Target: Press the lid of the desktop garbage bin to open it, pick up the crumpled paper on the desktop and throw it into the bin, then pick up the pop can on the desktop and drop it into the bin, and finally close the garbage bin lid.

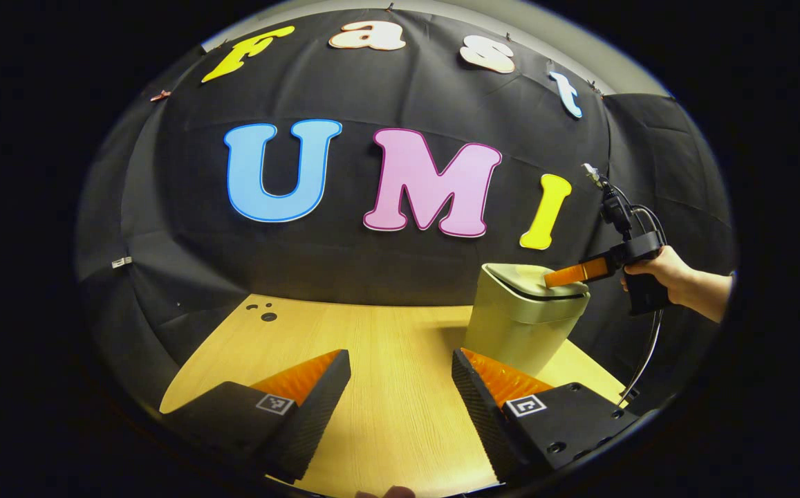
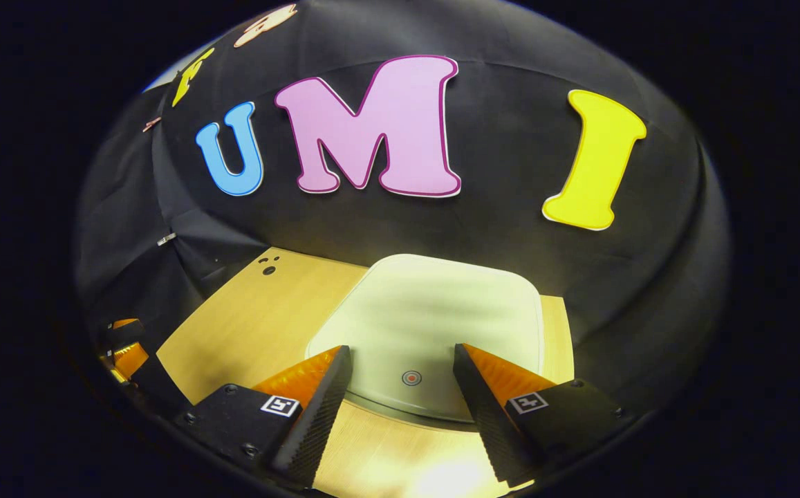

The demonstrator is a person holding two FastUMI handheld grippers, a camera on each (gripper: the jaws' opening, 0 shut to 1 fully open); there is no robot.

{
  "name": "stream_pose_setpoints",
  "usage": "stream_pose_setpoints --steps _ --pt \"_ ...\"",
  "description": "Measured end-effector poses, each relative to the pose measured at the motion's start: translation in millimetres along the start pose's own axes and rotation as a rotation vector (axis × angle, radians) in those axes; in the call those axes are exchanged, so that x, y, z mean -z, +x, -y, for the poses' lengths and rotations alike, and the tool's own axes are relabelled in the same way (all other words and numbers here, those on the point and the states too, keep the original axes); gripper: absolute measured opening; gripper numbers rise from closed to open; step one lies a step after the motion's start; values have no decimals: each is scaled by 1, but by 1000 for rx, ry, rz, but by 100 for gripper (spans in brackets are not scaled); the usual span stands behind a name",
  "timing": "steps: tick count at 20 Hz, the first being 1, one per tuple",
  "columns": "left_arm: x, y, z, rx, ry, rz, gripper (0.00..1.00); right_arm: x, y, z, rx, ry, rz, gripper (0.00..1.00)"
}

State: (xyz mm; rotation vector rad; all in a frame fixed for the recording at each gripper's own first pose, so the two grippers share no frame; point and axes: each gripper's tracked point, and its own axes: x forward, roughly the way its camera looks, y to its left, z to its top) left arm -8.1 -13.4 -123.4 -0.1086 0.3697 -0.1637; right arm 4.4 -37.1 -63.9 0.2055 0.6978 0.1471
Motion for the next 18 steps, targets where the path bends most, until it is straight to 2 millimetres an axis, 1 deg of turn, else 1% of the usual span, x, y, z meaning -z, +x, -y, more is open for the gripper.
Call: stream_pose_setpoints --steps 2,4,15,18 --pt "0 1 0 0 -1 -1 95 4 1 0 0 -4 -9 94" --pt "1 3 0 0 -2 -3 95 2 2 0 -1 -4 -7 93" --pt "3 13 1 1 -30 -10 95 9 5 0 -35 2 -17 94" --pt "2 15 2 4 -35 -5 95 13 6 0 -20 -26 -6 95"
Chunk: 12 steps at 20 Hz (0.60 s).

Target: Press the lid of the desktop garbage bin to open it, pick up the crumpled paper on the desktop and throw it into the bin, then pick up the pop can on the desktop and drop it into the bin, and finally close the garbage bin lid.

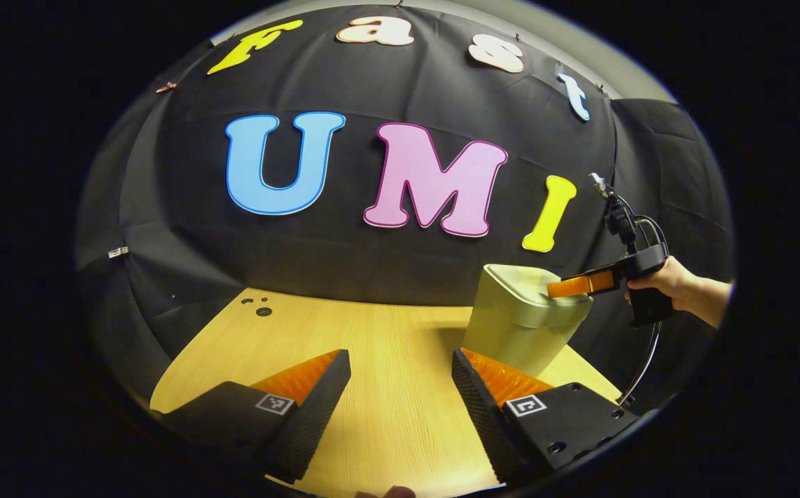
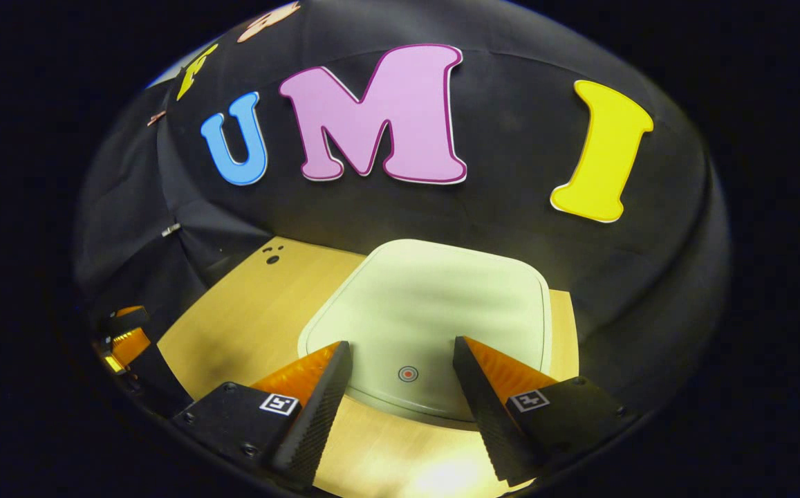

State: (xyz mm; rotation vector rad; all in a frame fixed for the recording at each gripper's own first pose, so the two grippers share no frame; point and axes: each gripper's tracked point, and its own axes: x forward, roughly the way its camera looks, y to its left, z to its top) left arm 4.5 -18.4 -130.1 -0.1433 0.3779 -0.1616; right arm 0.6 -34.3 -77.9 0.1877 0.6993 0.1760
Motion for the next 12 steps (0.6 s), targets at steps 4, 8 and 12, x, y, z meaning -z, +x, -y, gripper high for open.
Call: stream_pose_setpoints --steps 4,8,12 --pt "-3 -1 2 5 1 7 95 -9 -5 0 -7 57 50 94" --pt "-5 -3 1 3 15 13 95 -17 -16 -1 20 57 118 93" --pt "-6 -5 0 -2 13 17 95 -33 -24 -18 12 30 213 93"
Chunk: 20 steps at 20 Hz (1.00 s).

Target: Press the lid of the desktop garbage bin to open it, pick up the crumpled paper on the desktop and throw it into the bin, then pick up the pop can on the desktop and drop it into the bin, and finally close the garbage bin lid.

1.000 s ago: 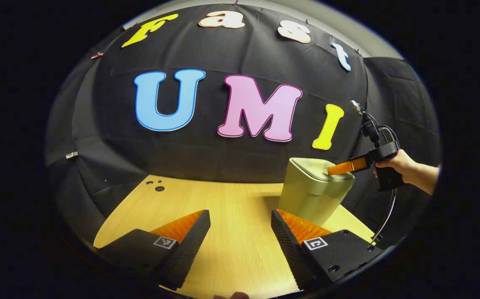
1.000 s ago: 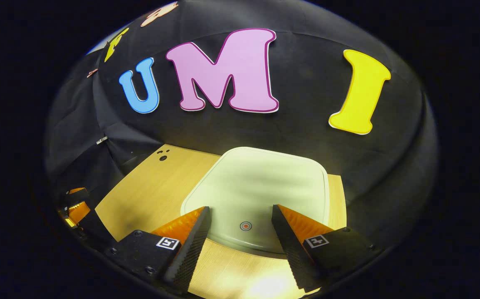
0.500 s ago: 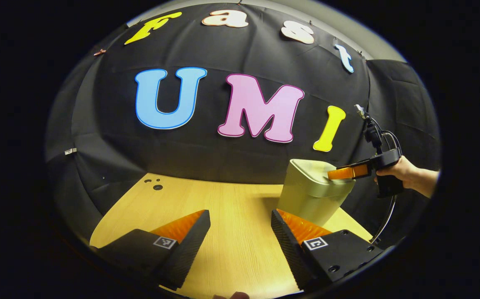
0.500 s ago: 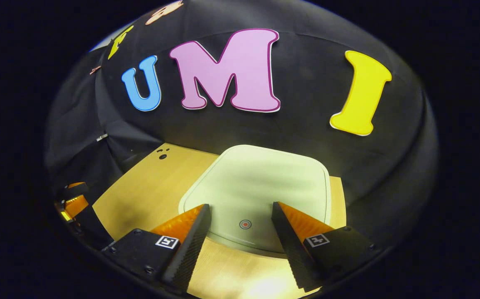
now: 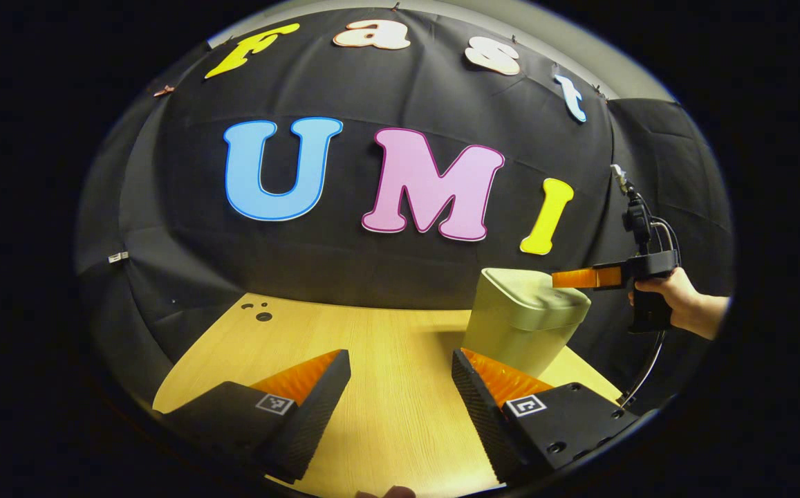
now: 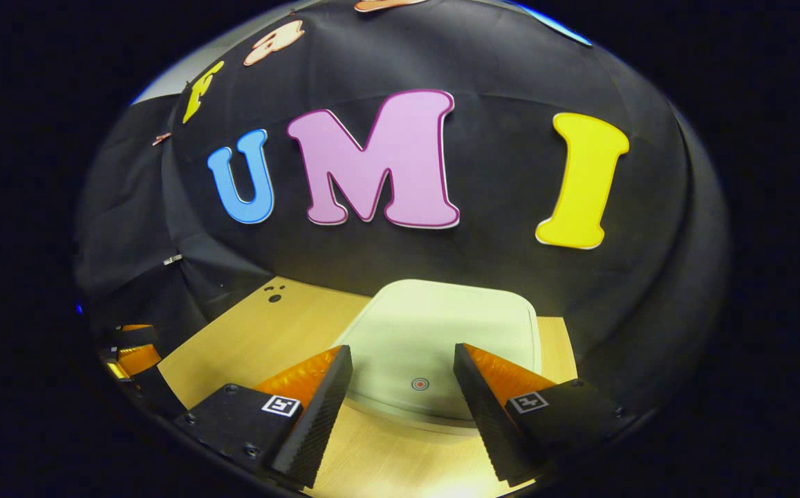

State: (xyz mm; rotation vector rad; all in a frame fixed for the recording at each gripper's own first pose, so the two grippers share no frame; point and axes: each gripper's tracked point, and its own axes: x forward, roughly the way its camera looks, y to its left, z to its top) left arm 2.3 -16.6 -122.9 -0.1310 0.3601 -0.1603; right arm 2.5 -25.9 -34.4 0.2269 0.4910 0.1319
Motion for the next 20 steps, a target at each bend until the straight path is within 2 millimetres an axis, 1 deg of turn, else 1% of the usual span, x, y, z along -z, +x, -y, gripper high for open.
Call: stream_pose_setpoints --steps 4,8,10,13,15,18,20 --pt "-2 -4 -4 -15 5 8 95 -8 -21 -24 -31 -11 46 93" --pt "1 -7 -11 -42 32 0 95 -16 -43 -56 -101 15 100 93" --pt "2 -9 -13 -55 39 -3 95 -17 -56 -79 -152 32 127 93" --pt "1 -9 -18 -79 43 -4 95 -9 -69 -102 -189 14 150 93" --pt "-1 -9 -24 -103 37 1 95 -4 -72 -114 -227 -18 157 93" --pt "-2 -12 -31 -135 19 2 95 4 -75 -124 -259 -68 151 93" --pt "-3 -13 -33 -152 20 7 95 11 -71 -123 -255 -103 145 93"
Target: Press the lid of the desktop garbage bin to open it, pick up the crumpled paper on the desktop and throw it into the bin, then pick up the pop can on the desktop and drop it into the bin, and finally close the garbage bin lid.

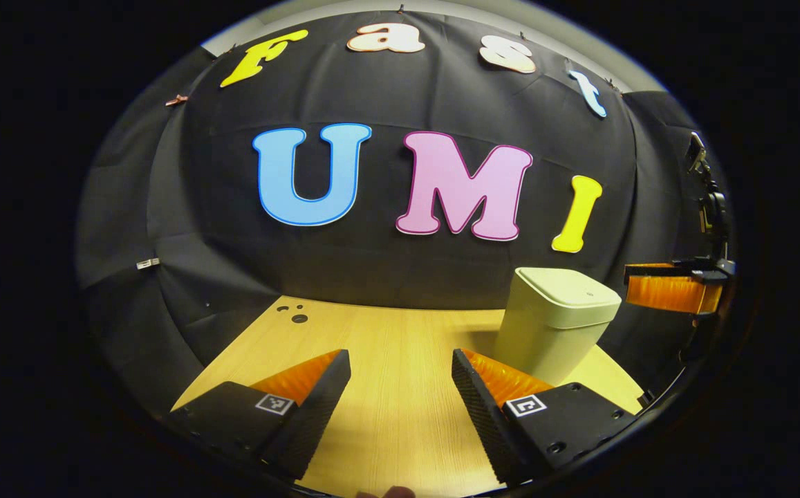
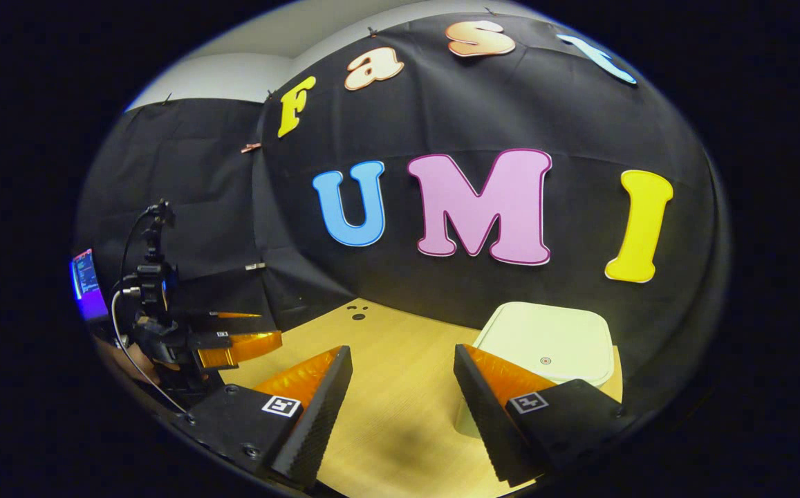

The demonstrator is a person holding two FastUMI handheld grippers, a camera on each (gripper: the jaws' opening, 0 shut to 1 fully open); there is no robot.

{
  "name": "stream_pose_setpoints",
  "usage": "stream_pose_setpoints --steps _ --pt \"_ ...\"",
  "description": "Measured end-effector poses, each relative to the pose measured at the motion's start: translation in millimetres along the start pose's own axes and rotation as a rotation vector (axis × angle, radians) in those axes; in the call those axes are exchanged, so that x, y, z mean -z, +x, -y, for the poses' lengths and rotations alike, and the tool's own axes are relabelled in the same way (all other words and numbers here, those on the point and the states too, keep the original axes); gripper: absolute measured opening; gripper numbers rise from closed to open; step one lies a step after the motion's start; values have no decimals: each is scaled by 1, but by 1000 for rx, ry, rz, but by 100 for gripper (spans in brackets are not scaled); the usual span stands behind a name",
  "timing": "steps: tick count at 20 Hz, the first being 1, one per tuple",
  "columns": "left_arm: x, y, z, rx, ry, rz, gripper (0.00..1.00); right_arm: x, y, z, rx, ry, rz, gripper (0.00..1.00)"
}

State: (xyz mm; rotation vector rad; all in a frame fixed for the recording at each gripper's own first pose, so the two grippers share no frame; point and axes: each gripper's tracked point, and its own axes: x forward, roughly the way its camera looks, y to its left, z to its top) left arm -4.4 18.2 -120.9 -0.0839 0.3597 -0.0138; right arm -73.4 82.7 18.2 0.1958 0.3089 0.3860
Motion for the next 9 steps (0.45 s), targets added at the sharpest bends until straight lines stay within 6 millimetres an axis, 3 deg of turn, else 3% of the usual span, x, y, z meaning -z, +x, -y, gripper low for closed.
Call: stream_pose_setpoints --steps 9 --pt "0 -4 1 -13 -10 11 95 24 7 -3 19 -5 -33 93"
